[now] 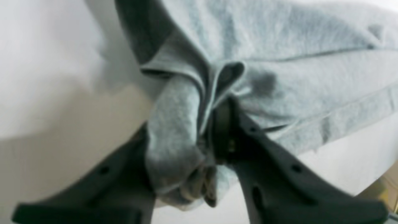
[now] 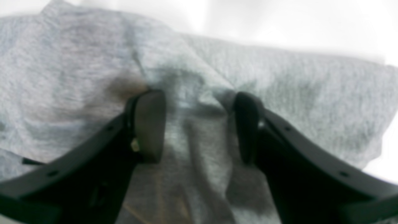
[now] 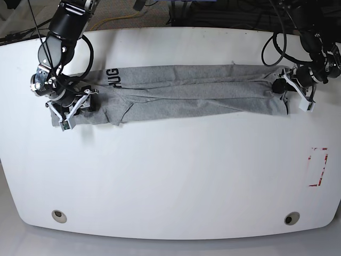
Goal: Fold the T-shirt properly
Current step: 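Grasp the folded strip end with the left gripper and fold it toward the right gripper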
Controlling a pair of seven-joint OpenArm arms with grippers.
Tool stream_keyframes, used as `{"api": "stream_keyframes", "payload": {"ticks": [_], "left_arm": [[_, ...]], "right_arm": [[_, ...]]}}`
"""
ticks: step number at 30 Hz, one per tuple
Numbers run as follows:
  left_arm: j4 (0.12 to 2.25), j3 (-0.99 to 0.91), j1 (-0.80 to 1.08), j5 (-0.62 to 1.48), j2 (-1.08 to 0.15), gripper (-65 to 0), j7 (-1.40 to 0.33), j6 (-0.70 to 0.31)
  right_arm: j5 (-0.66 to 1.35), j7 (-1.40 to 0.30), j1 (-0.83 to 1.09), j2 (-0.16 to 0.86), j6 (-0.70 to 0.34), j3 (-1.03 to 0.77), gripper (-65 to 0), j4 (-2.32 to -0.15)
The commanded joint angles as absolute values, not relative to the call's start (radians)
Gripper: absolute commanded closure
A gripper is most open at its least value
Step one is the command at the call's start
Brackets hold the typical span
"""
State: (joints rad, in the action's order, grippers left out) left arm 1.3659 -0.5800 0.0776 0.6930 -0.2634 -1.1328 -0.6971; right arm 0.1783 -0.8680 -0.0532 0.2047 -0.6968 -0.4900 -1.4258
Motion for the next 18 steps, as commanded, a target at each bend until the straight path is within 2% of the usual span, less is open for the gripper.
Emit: {"api": "stream_keyframes", "payload": {"ticks": [1, 6, 11, 18], "left_arm": [[1.448, -0.567, 0.076, 0.705, -0.278, -9.4, -1.133, -0.698], [1.707, -0.561, 0.139, 0.704, -0.277, -9.4, -1.135, -0.698], [1.917, -0.464, 0.160, 0.699, -0.257, -9.4, -1.152, -0.698], [1.952, -0.232, 0.090, 0.696, -0.213, -9.4, -1.208, -0.698]], "right_arm": [[0.186, -0.851, -0.071, 0.217, -0.698, -0.493, -32.8, -1.448], [0.186, -0.851, -0.071, 0.217, -0.698, -0.493, -32.8, -1.445], [0.186, -0.851, -0.071, 0.217, -0.698, -0.493, -32.8, -1.445], [0.186, -0.851, -0.071, 0.216, -0.698, -0.492, -32.8, -1.443]]}}
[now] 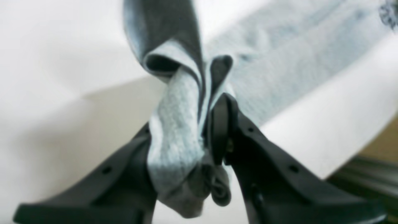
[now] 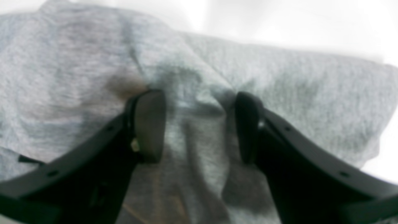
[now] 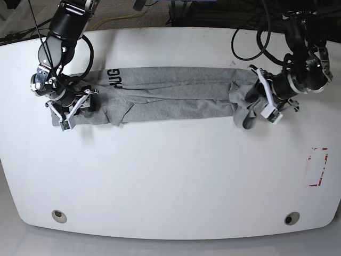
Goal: Fold the T-shirt properly
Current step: 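Grasp the folded strip end with the left gripper and fold it toward the right gripper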
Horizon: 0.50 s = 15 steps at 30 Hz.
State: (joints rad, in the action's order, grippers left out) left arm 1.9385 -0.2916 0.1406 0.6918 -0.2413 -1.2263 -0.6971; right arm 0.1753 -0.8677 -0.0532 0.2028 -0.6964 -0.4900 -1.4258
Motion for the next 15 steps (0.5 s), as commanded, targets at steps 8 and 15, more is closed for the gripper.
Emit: {"api": "stream_keyframes", "payload": {"ticks": [8, 15], "left_arm": [[1.905, -0.042, -0.027, 0.671, -0.104, -9.4, -1.210, -0.698], [1.802, 0.094, -0.091, 0.530, -0.015, -9.6, -1.210, -0.698]], "right_arm": [[0.186, -0.849, -0.071, 0.216, -0.698, -0.492, -32.8, -1.443], [0.186, -0.849, -0.076, 0.216, -0.698, -0.492, -32.8, -1.445]]}}
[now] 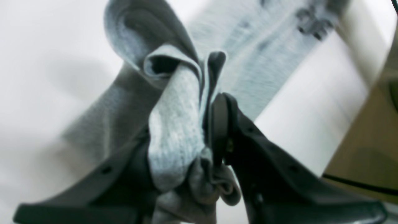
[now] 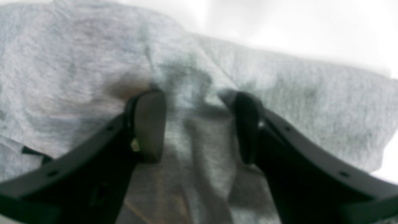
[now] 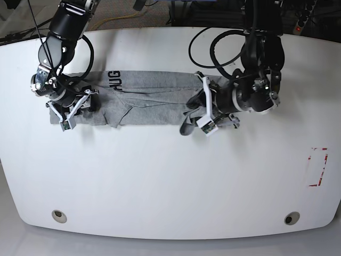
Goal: Fold the T-shirt properly
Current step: 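Grasp the folded strip end with the left gripper and fold it toward the right gripper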
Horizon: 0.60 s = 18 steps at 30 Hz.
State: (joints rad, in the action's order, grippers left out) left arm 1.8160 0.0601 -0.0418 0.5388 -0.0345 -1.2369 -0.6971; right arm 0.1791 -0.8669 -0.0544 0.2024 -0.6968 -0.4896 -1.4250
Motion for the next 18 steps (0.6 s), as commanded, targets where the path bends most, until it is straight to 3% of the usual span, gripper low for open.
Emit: {"api": "stream_keyframes", "payload": {"ticks": [1, 10, 18], "left_arm": [[1.788, 0.107, -0.102, 0.516, -0.013, -9.6, -1.210, -0.698], [1.646, 0.139, -0.174, 0.493, 0.067, -10.7, -1.207, -0.698], [1.575, 0.226, -0.225, 0.493, 0.082, -27.1, -1.207, -0.698]], "right_arm": [[0.186, -0.849, -0.076, 0.216, -0.698, -0.492, -32.8, -1.445], [0.185, -0.849, -0.079, 0.189, -0.698, -0.492, -32.8, -1.446], [0.186, -0.849, -0.081, 0.188, -0.698, -0.492, -32.8, -1.445]]}}
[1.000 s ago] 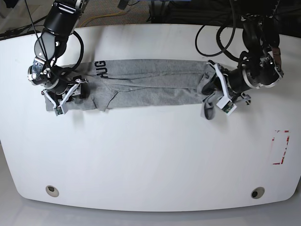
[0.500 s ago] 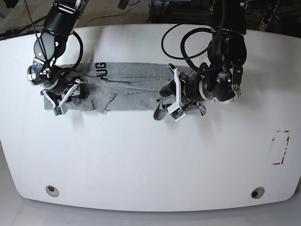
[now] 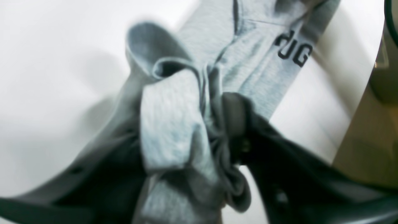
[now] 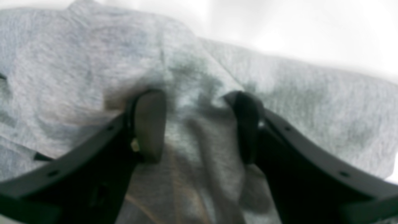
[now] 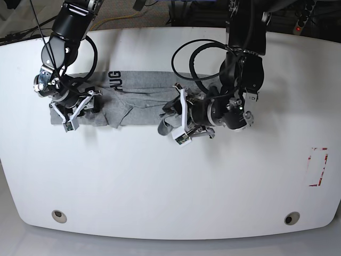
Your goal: Fold the T-shirt properly
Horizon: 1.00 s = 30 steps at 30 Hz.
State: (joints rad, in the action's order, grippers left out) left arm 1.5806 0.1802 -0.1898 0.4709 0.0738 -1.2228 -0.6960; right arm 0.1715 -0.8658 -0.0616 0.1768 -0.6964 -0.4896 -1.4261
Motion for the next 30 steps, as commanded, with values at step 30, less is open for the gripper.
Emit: {"api": "stream_keyframes", "payload": {"ticks": [30], "left_arm": [[1.804, -0.016, -0.021, 0.337, -0.147, -32.5, -1.078, -0.645]], "right_arm": [[0.277, -1.096, -0.193, 0.162, -0.698, -0.628, -51.0, -1.658]]}}
